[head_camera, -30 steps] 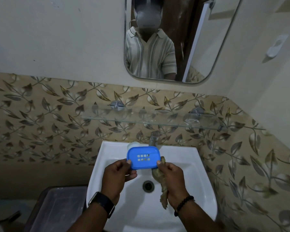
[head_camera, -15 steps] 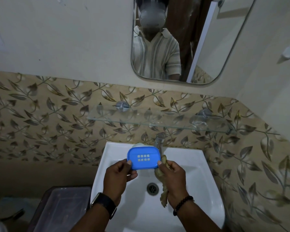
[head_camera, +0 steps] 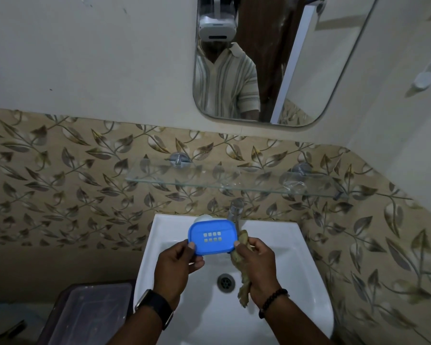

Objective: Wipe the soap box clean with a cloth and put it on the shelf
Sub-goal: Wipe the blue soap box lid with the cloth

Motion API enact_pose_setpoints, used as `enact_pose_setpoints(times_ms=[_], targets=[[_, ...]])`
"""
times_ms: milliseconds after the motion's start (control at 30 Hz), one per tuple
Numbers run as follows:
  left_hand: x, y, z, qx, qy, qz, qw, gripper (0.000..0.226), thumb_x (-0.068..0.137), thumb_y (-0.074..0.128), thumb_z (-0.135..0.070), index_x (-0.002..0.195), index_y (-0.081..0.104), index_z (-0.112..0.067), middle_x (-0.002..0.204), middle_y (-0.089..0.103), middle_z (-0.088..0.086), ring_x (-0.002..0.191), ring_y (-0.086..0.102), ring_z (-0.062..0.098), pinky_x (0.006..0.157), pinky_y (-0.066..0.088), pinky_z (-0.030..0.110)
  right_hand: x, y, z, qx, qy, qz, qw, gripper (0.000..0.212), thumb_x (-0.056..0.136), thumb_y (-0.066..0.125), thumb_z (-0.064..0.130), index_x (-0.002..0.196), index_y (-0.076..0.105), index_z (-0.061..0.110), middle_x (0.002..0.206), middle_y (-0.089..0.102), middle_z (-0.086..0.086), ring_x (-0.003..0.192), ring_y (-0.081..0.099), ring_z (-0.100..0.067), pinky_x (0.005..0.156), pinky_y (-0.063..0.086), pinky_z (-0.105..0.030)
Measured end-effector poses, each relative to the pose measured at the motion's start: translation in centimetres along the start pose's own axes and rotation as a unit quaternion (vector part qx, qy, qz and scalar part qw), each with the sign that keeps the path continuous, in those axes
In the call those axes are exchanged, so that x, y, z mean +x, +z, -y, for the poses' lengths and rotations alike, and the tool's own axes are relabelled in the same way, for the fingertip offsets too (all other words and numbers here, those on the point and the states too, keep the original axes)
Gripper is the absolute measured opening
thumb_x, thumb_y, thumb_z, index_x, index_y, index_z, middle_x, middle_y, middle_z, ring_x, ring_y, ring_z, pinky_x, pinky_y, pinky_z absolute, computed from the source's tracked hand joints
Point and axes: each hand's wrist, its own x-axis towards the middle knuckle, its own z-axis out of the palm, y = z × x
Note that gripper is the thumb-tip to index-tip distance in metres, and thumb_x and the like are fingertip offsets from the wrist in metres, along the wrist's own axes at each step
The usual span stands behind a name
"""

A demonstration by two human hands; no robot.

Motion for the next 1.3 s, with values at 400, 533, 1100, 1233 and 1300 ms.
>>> enact_pose_setpoints(times_ms=[400, 533, 1100, 1233, 1300], targets=[[0.1, -1.0, 0.1, 0.007, 0.012, -0.011, 1.000, 0.019, 0.102, 0.057, -0.016, 0.108, 0.075, -0.016, 0.072, 0.068, 0.011, 0.069, 0.067, 0.020, 0.075, 0.063, 0.032, -0.5, 1.0, 0.0, -0.027, -0.011, -0.022, 0.999, 0.004, 0.084, 0.076, 0.013, 0.082, 0.072, 0.012, 0.076, 0.072, -0.007, 0.066, 0.062, -0.016, 0.061, 0.054, -0.031], [0.3, -1.6, 0.4, 0.007, 0.012, -0.018, 1.000, 0.018, 0.099, 0.061, -0.015, 0.107, 0.076, -0.010, 0.070, 0.068, 0.009, 0.068, 0.067, 0.020, 0.075, 0.063, 0.032, -0.9, 0.9, -0.2, -0.017, -0.010, -0.011, 1.000, 0.007, 0.084, 0.069, 0.005, 0.077, 0.071, 0.007, 0.065, 0.065, -0.003, 0.059, 0.054, -0.014, 0.051, 0.046, -0.026], [-0.1, -1.0, 1.3, -0.044, -0.011, -0.003, 0.999, 0.018, 0.100, 0.059, -0.013, 0.108, 0.076, -0.013, 0.067, 0.070, 0.006, 0.071, 0.069, 0.019, 0.078, 0.064, 0.035, 1.9, -2.2, 0.5, 0.037, 0.025, -0.071, 0.996, 0.011, 0.087, 0.063, 0.005, 0.082, 0.073, 0.008, 0.073, 0.065, -0.010, 0.064, 0.054, -0.021, 0.054, 0.044, -0.027], [0.3, -0.7, 1.4, -0.049, -0.014, -0.021, 0.998, 0.018, 0.100, 0.059, -0.013, 0.107, 0.076, -0.013, 0.069, 0.071, 0.007, 0.072, 0.069, 0.020, 0.077, 0.063, 0.036, 3.1, -1.7, 0.2, 0.042, 0.027, -0.061, 0.997, 0.012, 0.087, 0.064, 0.004, 0.081, 0.073, 0.008, 0.072, 0.065, -0.009, 0.066, 0.055, -0.020, 0.056, 0.045, -0.028], [0.4, -0.7, 1.4, -0.049, -0.014, -0.027, 0.998, 0.018, 0.099, 0.060, -0.014, 0.108, 0.076, -0.012, 0.070, 0.070, 0.009, 0.073, 0.068, 0.021, 0.079, 0.063, 0.039, 3.8, -1.7, 0.3, 0.055, 0.034, -0.056, 0.996, 0.011, 0.087, 0.064, 0.005, 0.081, 0.073, 0.008, 0.074, 0.065, -0.008, 0.068, 0.056, -0.020, 0.059, 0.047, -0.028]])
